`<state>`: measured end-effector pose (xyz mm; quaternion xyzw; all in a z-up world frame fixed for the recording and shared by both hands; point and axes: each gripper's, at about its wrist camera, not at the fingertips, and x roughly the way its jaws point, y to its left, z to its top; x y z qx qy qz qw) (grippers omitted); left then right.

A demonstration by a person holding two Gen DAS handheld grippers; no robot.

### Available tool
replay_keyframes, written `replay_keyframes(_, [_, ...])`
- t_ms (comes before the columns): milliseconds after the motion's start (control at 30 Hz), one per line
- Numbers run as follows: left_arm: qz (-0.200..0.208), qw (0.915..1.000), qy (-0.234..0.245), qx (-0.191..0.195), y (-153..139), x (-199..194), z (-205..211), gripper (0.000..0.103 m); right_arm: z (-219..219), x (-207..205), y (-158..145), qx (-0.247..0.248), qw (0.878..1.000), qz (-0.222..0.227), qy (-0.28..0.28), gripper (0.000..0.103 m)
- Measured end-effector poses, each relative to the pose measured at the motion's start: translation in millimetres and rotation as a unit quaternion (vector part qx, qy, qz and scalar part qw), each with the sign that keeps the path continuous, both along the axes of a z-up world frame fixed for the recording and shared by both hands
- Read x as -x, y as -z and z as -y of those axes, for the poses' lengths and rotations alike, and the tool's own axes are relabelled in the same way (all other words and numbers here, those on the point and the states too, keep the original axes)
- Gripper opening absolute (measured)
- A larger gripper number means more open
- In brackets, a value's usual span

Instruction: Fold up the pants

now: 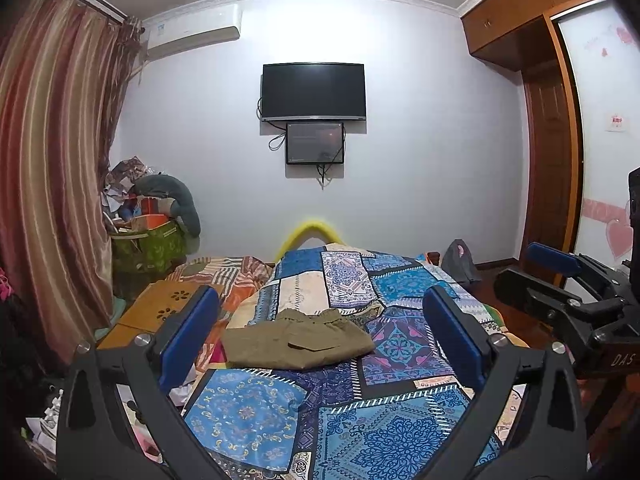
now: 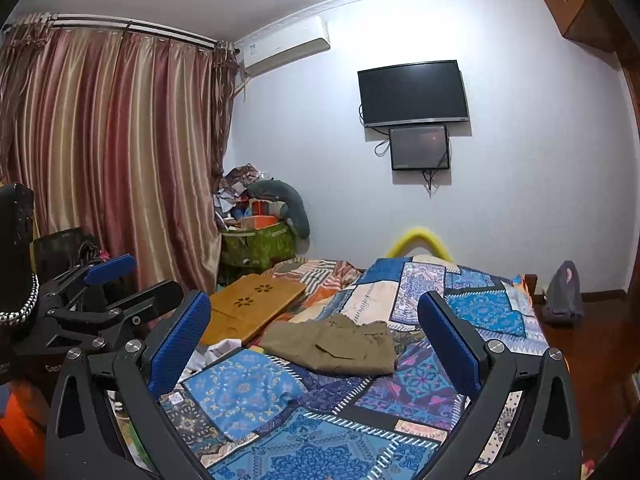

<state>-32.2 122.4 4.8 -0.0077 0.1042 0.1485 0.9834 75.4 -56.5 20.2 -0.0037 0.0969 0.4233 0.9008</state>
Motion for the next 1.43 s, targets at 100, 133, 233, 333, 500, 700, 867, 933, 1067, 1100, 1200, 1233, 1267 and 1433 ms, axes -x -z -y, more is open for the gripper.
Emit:
replay_keyframes(100, [0.0,1.0,0.0,0.001,0,0,-1,0.103,0,-1,0,0.0,1.0,0.001,0.002,0.103])
replay_keyframes(133, [0.001,1.0,0.0,0.002,0,0,-1,0.103,1,-1,0,0.0,1.0,0.001,0.002,0.103])
replay_keyframes(233, [0.002,1.0,0.0,0.006,0,0,-2,0.103,1,-1,1,-0.001,1.0,0.0,0.002,0.103])
replay_keyframes(333, [0.001,1.0,0.001,0.008,1,0,-2,0.103,1,-2,2,-0.001,1.0,-0.003,0.002,0.103])
replay_keyframes(500, [0.0,0.9999,0.001,0.01,2,-1,-1,0.103,2,-3,2,-0.002,1.0,-0.007,0.003,0.103])
replay_keyframes(700, [-0.001,0.9999,0.005,0.011,3,-2,-1,0.103,3,-3,4,-0.002,1.0,-0.006,0.004,0.103])
replay_keyframes(867, [-0.001,0.9998,0.008,0.017,4,-3,-1,0.103,2,-3,3,-0.002,1.0,-0.007,0.005,0.103])
replay_keyframes(933, [-0.003,0.9998,0.009,0.018,4,-4,-1,0.103,3,-4,3,-0.002,1.0,-0.009,0.004,0.103])
replay_keyframes(1067, [-0.004,0.9997,0.01,0.023,3,-5,-3,0.103,2,-4,3,-0.003,1.0,-0.01,0.004,0.103])
replay_keyframes(1100, [-0.005,0.9997,0.01,0.023,3,-6,-3,0.103,2,-5,4,-0.002,1.0,-0.011,0.004,0.103])
replay_keyframes(1200, [-0.008,0.9996,0.011,0.026,5,-7,-4,0.103,2,-6,4,-0.004,1.0,-0.013,0.005,0.103])
replay_keyframes(1233, [-0.009,0.9995,0.012,0.026,5,-8,-4,0.103,2,-6,3,-0.003,1.0,-0.014,0.005,0.103])
replay_keyframes(1267, [-0.01,0.9995,0.012,0.026,5,-9,-4,0.103,2,-6,3,-0.003,1.0,-0.014,0.005,0.103])
replay_keyframes(1433, [-0.01,0.9996,0.012,0.024,5,-11,-4,0.103,0,-5,3,-0.003,1.0,-0.013,0.006,0.103])
